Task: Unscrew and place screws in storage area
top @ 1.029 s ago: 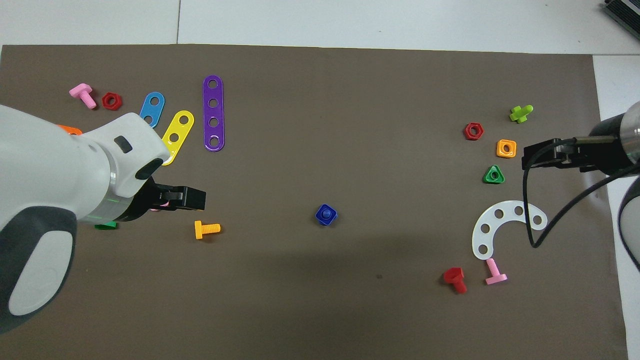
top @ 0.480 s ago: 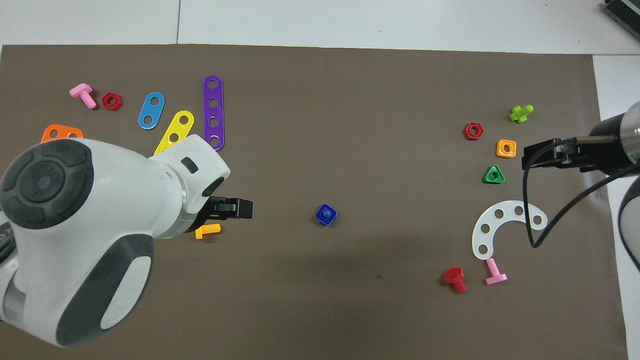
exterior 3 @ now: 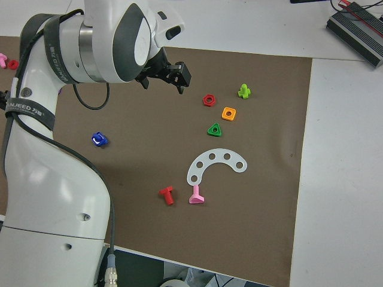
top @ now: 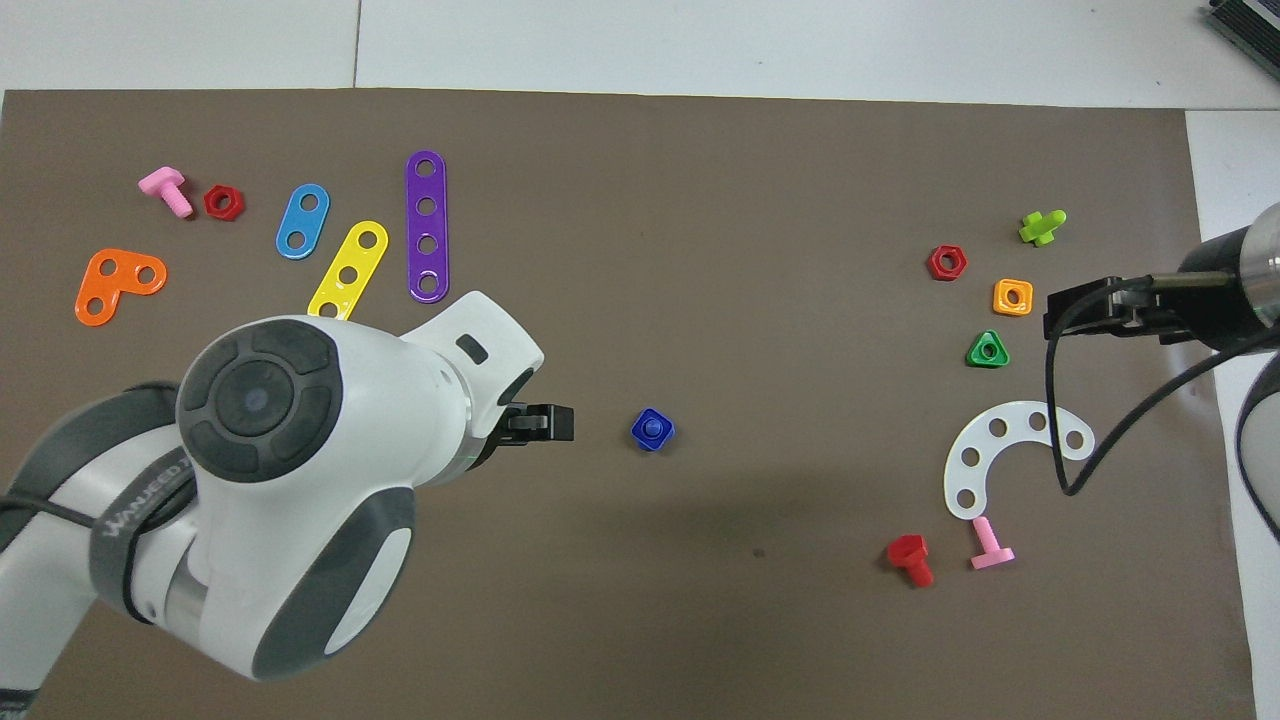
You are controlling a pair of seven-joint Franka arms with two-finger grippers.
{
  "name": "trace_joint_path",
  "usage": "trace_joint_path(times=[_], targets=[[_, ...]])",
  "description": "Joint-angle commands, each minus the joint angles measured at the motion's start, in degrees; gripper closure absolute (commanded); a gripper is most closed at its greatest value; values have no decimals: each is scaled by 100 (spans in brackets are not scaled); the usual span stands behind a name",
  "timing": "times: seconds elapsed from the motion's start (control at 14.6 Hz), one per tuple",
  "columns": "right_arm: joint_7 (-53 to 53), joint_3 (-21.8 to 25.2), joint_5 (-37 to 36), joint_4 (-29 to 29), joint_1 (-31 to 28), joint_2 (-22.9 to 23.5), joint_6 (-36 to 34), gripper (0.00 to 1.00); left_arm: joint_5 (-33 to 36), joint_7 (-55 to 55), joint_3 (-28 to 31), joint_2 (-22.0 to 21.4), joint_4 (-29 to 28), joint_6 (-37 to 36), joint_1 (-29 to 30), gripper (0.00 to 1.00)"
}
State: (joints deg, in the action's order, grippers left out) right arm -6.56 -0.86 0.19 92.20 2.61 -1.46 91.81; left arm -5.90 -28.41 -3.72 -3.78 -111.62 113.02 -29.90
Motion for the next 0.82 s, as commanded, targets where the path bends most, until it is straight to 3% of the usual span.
trace_joint_path(times=[0.0,0.75], targets=[[120,-29,-10,97,-68,-109,-75,0,-77,-339,82,202,-62,422,-261,0],[120,-29,-10,97,-24,-109,-84,0,-77,-604,82,694,-62,1152,-622,0]])
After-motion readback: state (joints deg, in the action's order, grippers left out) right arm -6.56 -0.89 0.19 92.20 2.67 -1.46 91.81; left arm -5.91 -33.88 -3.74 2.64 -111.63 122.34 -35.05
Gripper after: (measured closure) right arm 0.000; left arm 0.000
